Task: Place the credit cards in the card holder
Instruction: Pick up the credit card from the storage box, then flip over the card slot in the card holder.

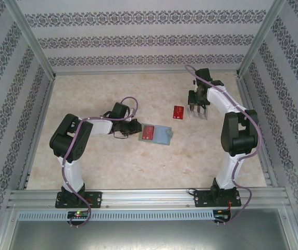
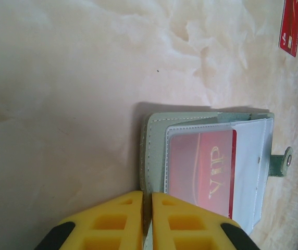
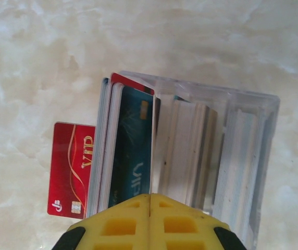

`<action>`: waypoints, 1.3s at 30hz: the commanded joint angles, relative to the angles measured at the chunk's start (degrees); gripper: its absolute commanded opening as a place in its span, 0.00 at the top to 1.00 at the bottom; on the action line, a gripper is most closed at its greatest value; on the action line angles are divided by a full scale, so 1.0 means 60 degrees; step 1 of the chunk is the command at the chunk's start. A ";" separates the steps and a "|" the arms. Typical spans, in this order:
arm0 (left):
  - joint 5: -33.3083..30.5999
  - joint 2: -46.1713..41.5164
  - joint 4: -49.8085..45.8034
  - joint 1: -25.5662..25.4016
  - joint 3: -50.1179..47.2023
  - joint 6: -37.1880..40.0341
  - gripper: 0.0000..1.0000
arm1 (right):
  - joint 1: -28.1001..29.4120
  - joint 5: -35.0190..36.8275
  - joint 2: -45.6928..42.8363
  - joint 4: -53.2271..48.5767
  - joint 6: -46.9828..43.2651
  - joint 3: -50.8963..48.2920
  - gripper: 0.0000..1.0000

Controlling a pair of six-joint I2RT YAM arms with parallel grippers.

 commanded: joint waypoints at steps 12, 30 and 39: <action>-0.0493 0.0337 -0.0738 -0.0056 -0.0182 0.0099 0.87 | 0.0009 -0.0802 -0.3815 0.0882 0.1057 -0.2505 1.00; -0.0589 0.0303 -0.0737 -0.0049 -0.0214 0.0151 0.87 | 0.1306 -0.6167 -0.4233 0.5428 0.4238 -0.7171 1.00; -0.0614 0.0313 -0.0745 -0.0050 -0.0205 0.0159 0.87 | 0.1319 -0.5554 -0.3861 0.5579 0.3849 -0.7971 1.00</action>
